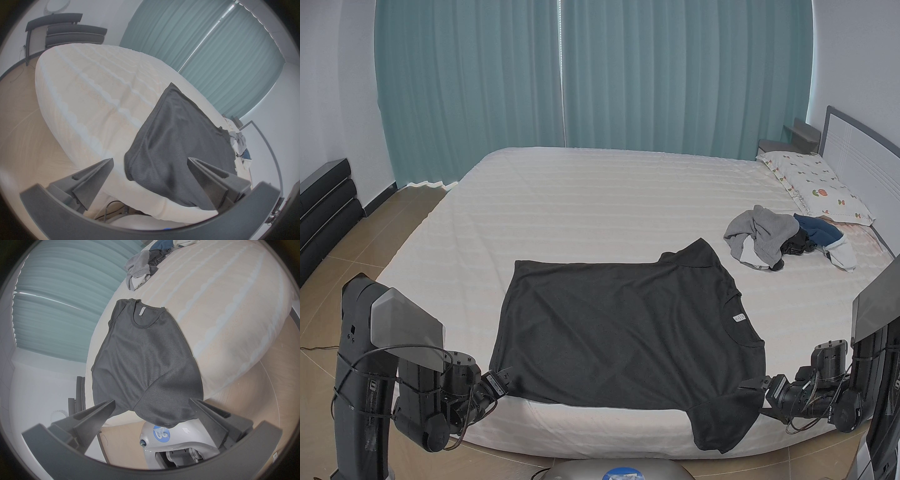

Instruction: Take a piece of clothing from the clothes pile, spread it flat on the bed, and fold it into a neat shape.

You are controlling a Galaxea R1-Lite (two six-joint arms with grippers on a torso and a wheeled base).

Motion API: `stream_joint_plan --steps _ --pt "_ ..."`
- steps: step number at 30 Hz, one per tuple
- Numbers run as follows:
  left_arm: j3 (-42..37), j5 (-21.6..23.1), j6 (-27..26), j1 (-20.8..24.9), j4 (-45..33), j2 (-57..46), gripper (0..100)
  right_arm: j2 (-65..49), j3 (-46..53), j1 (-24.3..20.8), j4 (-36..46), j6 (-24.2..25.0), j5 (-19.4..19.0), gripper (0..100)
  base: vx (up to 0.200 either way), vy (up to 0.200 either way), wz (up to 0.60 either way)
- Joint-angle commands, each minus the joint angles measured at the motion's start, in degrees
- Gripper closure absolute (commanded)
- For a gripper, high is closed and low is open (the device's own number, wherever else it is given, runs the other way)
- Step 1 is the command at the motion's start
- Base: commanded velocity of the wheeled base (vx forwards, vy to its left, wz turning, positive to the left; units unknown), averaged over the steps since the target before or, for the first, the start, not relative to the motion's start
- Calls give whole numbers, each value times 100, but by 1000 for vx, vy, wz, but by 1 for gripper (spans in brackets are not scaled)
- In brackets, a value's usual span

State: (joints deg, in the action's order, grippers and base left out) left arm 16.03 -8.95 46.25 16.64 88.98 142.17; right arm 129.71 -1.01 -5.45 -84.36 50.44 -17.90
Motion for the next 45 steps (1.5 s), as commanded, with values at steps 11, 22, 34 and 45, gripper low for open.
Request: stream_joint_plan --steps 11,22,34,45 --pt "-39 -195 86 23 102 118 100 19 101 -9 -2 0 -3 0 0 0 0" --pt "-531 -555 253 15 102 -233 100 19 101 -9 -2 0 -3 0 0 0 0" --pt "-680 -511 -20 -20 102 -207 100 28 101 -9 -2 0 -3 0 0 0 0" --pt "-812 174 33 -161 102 -391 0 28 101 -9 -2 0 -3 0 0 0 0"
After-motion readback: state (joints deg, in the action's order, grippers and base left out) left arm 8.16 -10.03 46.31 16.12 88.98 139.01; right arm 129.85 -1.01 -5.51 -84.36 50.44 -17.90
